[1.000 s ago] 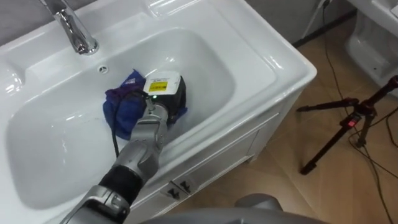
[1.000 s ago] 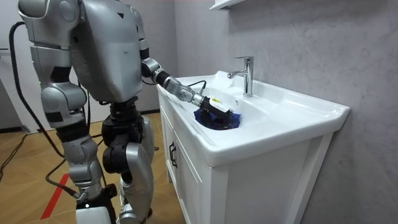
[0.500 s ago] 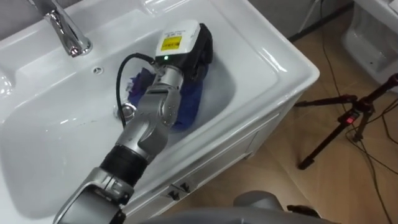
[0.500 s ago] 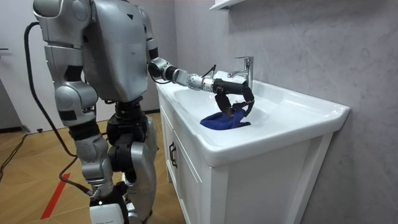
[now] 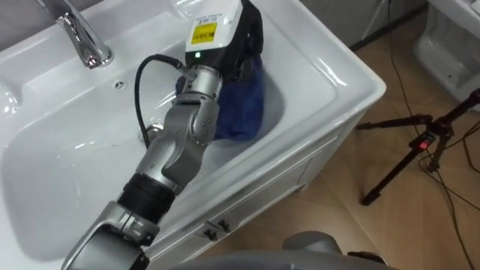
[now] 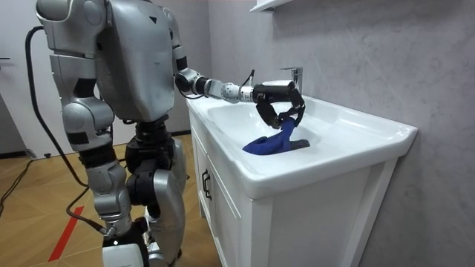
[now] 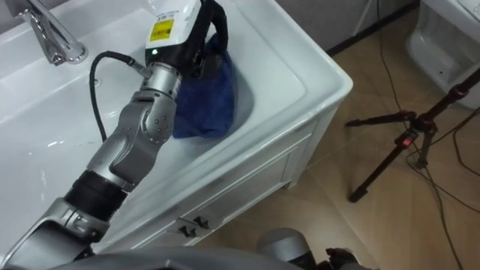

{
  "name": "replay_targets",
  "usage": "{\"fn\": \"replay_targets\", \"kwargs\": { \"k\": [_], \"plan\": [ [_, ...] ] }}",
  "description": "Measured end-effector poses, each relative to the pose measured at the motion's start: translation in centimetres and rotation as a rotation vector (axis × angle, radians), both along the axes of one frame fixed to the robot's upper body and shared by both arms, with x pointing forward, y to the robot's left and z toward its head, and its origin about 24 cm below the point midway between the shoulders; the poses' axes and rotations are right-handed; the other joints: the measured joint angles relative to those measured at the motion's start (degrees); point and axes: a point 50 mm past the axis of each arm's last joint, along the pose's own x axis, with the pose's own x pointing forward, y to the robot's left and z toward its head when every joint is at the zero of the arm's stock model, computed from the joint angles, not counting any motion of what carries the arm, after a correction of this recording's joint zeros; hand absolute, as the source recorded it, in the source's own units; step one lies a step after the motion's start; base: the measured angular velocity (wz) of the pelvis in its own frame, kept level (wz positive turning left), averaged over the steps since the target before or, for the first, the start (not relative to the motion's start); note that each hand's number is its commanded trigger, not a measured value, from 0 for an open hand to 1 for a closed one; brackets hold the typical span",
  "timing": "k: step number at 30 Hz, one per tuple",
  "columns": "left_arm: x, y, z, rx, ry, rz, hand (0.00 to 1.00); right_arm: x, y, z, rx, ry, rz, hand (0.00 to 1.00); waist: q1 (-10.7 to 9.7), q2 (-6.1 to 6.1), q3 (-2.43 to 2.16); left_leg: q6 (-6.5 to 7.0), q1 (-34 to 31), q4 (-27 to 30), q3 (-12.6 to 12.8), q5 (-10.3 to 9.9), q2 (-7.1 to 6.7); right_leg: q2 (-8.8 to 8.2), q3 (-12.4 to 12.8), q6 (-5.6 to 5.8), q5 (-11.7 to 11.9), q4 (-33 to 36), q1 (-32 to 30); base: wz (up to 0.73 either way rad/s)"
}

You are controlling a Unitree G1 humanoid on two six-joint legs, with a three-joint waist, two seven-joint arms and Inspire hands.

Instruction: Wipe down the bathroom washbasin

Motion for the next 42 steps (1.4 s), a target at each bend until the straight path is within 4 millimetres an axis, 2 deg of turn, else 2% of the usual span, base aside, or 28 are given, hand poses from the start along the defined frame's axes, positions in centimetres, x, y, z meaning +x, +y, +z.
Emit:
{"fn": "replay_targets", "kwargs": {
  "k": [5,10,15,16,19,21,25,30,34,37,38,40,42],
  "plan": [
    [-0.6,0.9,-2.7,0.057,0.117,0.022,1.00,-0.1,0.0,0.0,-0.003,0.001,-0.003,0.00,0.54,-0.03,0.03,0.00,-0.05,0.04,0.13,0.00,0.02,0.09,0.11,0.00,0.00,0.31,-0.20,0.00],
    [-1.2,1.6,-4.2,0.083,0.187,0.031,1.00,0.0,0.0,0.0,-0.004,0.005,-0.002,0.00,1.55,-0.28,0.16,0.00,-0.12,0.06,0.17,0.00,-0.05,0.02,0.13,0.04,-0.02,0.89,-0.54,0.00],
    [-3.4,3.1,-8.1,0.132,0.347,0.080,1.00,0.1,0.1,0.0,0.001,-0.001,-0.005,0.00,1.63,-0.43,0.19,0.00,0.22,0.12,0.22,0.01,-0.04,0.07,0.09,0.06,-0.03,0.81,-0.19,0.00],
    [-3.5,3.1,-8.3,0.132,0.352,0.081,1.00,0.0,0.1,0.0,0.001,0.000,-0.005,0.00,1.71,-0.51,0.18,0.00,0.22,0.14,0.21,0.01,-0.04,0.06,0.08,0.06,-0.03,0.83,-0.20,0.00],
    [-3.5,3.2,-8.3,0.133,0.356,0.087,1.00,-0.1,0.1,0.0,0.002,0.003,-0.005,0.00,2.54,-1.08,-0.21,0.00,0.37,0.12,0.21,0.01,-0.03,0.07,0.13,0.06,-0.03,0.90,-0.09,-0.02],
    [-3.9,3.4,-8.8,0.136,0.374,0.093,1.00,-0.3,0.1,0.0,0.001,0.007,-0.002,0.00,2.88,-1.47,-0.88,0.00,0.53,0.12,0.24,0.01,-0.01,0.09,0.21,0.06,-0.02,0.92,0.07,-0.04],
    [-4.4,3.9,-9.4,0.143,0.400,0.111,1.00,-0.5,0.0,0.0,-0.003,0.011,0.004,0.00,3.35,-1.92,-0.86,0.00,0.92,0.00,0.21,0.00,-0.06,0.17,0.73,0.06,-0.02,1.01,0.17,-0.06],
    [-4.5,5.2,-10.2,0.191,0.451,0.144,1.00,-1.3,-0.1,0.0,0.000,0.043,0.022,0.00,4.10,-1.35,-1.24,0.01,1.32,0.06,0.20,0.00,-0.01,0.56,1.54,0.05,-0.01,1.37,0.06,-0.09],
    [-5.2,6.0,-11.0,0.208,0.477,0.178,1.00,-1.6,-0.3,0.0,-0.011,0.057,0.003,0.00,4.54,-1.15,-1.19,0.01,1.97,0.00,0.16,0.00,0.09,0.83,1.76,0.02,0.00,1.08,0.77,-0.03],
    [-5.7,7.4,-11.7,0.250,0.485,0.230,1.00,-1.7,-0.9,0.2,-0.034,0.048,-0.042,0.00,5.48,-0.44,-1.25,0.00,2.06,0.06,0.13,0.00,0.10,1.00,1.77,-0.01,0.02,0.91,0.91,-0.02],
    [-6.0,8.2,-12.0,0.271,0.493,0.260,1.00,-1.8,-1.1,0.2,-0.046,0.046,-0.061,0.00,6.34,-0.09,-1.30,0.01,2.07,0.10,0.06,0.01,0.13,0.99,1.58,-0.05,0.04,0.90,0.92,0.00],
    [-6.8,10.1,-12.4,0.306,0.496,0.322,1.00,-1.7,-1.4,0.3,-0.054,0.037,-0.083,0.00,6.98,0.21,-1.40,0.01,1.92,0.15,-0.12,0.01,0.27,0.94,1.44,-0.17,0.11,0.76,0.91,0.00],
    [-7.8,12.8,-12.5,0.370,0.495,0.392,1.00,-1.5,-1.9,0.5,-0.063,0.018,-0.124,0.00,7.85,0.44,-1.48,0.00,1.74,0.14,-0.25,0.01,0.52,0.99,1.02,-0.35,0.21,0.58,0.90,0.07]
  ]
}}
